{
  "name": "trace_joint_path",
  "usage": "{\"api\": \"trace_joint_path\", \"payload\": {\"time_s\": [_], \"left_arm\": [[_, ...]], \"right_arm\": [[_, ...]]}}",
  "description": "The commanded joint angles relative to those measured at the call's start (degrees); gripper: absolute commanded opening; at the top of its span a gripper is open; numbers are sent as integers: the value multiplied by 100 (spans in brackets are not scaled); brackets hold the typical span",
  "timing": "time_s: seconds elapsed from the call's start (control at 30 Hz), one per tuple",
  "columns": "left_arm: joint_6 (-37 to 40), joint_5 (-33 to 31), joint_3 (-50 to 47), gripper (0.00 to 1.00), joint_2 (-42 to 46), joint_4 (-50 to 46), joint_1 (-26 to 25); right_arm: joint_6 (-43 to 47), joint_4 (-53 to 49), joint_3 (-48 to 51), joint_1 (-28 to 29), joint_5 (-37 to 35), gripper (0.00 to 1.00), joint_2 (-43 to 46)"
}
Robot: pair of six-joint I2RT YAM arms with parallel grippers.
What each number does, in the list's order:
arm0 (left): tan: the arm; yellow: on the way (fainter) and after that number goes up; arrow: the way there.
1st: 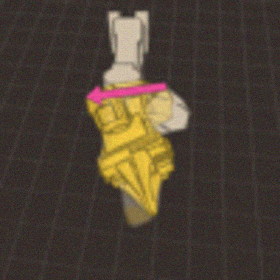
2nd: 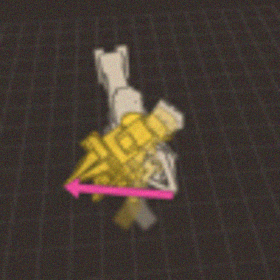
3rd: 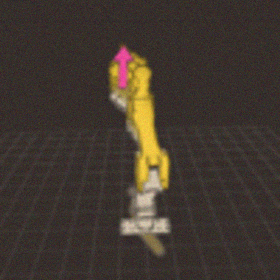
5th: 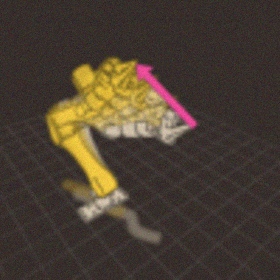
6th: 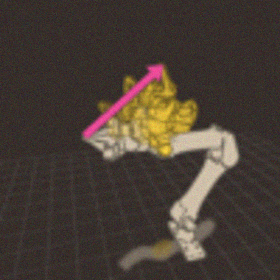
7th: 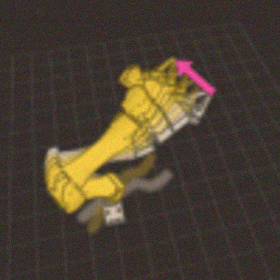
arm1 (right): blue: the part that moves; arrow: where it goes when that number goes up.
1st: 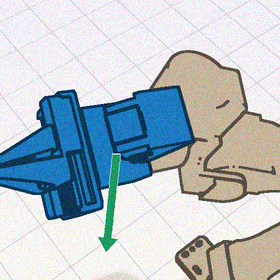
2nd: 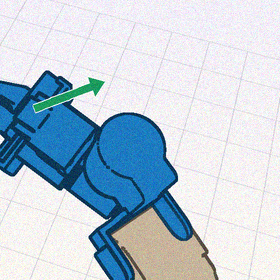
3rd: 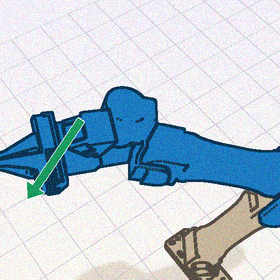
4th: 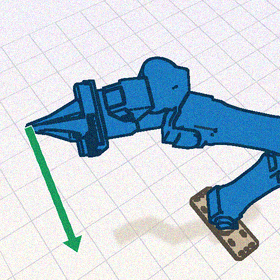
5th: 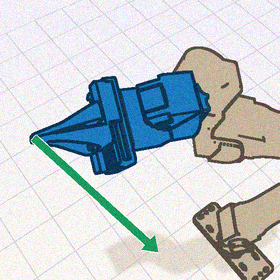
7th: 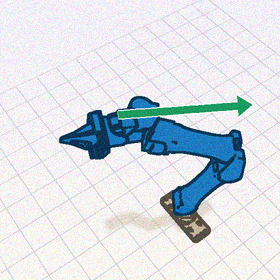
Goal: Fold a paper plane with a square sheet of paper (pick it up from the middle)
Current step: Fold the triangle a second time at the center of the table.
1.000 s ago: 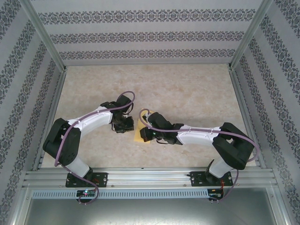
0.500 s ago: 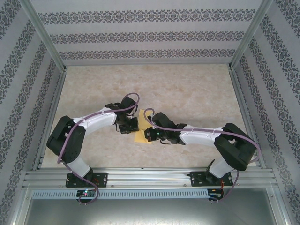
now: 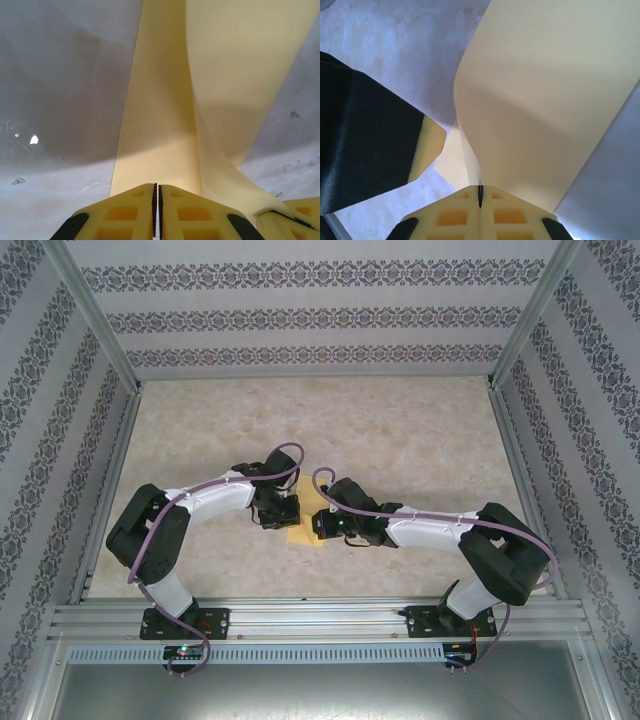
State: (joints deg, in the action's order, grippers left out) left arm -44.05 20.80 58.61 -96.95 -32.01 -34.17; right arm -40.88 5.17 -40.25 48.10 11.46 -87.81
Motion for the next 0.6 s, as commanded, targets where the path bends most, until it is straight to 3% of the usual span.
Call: {"api": "trace_joint_path", "payload": {"time_s": [0.0,0.57], "left_arm": [[-86,42,-86,13,-153,49,-108],[-31,-259,-253,4,-519,-108,-129]], "right_arm": [[-122,26,76,-37,25,3,87],[-9,-241,-54,-162,1,4,62]]}}
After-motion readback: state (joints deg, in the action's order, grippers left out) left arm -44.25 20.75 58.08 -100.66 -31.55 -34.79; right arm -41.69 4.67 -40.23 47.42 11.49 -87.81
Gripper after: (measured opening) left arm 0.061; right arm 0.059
